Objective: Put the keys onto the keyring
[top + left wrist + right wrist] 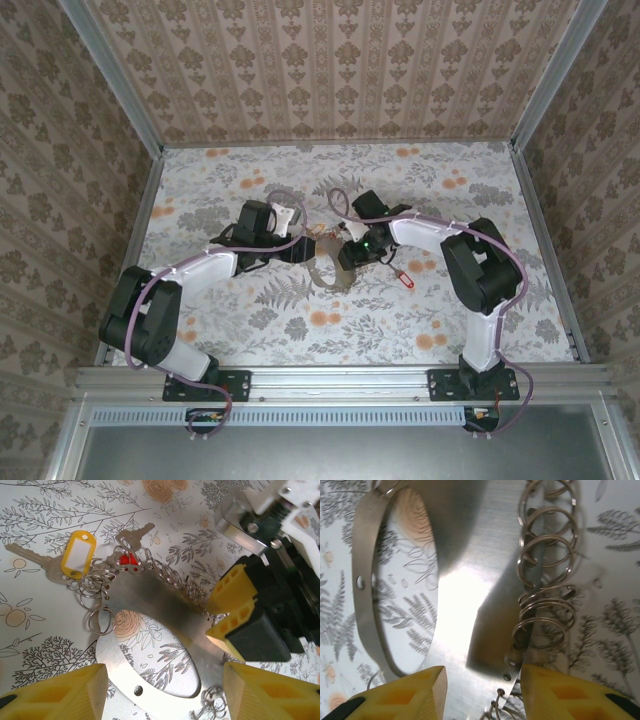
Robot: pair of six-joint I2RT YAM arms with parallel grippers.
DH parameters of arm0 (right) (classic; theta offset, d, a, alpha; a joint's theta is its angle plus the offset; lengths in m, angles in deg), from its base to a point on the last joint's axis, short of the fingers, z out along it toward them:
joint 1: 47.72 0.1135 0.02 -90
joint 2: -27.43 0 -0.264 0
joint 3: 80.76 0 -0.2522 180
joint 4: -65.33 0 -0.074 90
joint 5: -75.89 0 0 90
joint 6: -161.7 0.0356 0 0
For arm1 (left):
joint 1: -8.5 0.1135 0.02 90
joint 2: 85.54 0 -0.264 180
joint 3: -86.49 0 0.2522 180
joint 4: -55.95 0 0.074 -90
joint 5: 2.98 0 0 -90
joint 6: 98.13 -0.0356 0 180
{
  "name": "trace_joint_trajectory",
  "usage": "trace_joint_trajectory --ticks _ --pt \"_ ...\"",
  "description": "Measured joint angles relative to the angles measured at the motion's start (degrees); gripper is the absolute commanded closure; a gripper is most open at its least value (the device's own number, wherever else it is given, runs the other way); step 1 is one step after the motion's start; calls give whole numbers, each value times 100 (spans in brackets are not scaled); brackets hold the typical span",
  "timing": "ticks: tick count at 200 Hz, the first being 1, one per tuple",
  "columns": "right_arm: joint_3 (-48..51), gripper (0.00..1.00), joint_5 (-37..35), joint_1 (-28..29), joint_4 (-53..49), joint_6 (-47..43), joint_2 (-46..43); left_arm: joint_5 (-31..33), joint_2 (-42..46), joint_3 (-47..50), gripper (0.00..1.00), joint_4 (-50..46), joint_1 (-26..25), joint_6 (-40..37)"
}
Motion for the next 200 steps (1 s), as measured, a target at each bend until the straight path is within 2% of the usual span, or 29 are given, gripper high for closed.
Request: trace_joint_trajectory --ticks 47,83,129,200 --pt "96 58 33 116 35 0 -282 2 0 4 38 4 7 37" --pt "96 61 -262 105 -24 0 -339 2 0 39 39 4 35 37" --pt "94 54 -387 -74 -72 -7 -339 -37 -4 48 39 0 -52 35" --pt "-393 52 17 -306 -37 -179 85 -216 -232 46 39 2 -136 37"
